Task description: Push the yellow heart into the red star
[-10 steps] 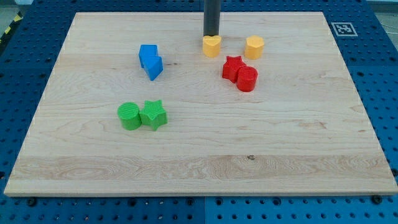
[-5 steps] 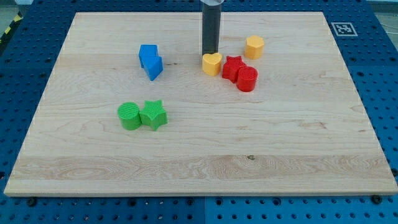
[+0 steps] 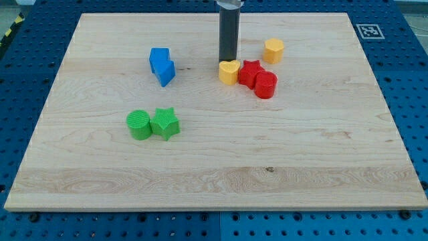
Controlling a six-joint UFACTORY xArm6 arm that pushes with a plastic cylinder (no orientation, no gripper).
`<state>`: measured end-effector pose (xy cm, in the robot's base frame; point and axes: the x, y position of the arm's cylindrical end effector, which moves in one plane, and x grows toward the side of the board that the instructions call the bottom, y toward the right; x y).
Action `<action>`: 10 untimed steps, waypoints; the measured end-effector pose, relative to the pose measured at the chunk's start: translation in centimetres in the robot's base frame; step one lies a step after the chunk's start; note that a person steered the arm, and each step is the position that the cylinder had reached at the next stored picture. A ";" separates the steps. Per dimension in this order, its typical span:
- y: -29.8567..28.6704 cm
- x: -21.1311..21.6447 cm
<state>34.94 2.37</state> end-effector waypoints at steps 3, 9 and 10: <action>4.3 0.0; 13.7 5.8; 13.5 7.9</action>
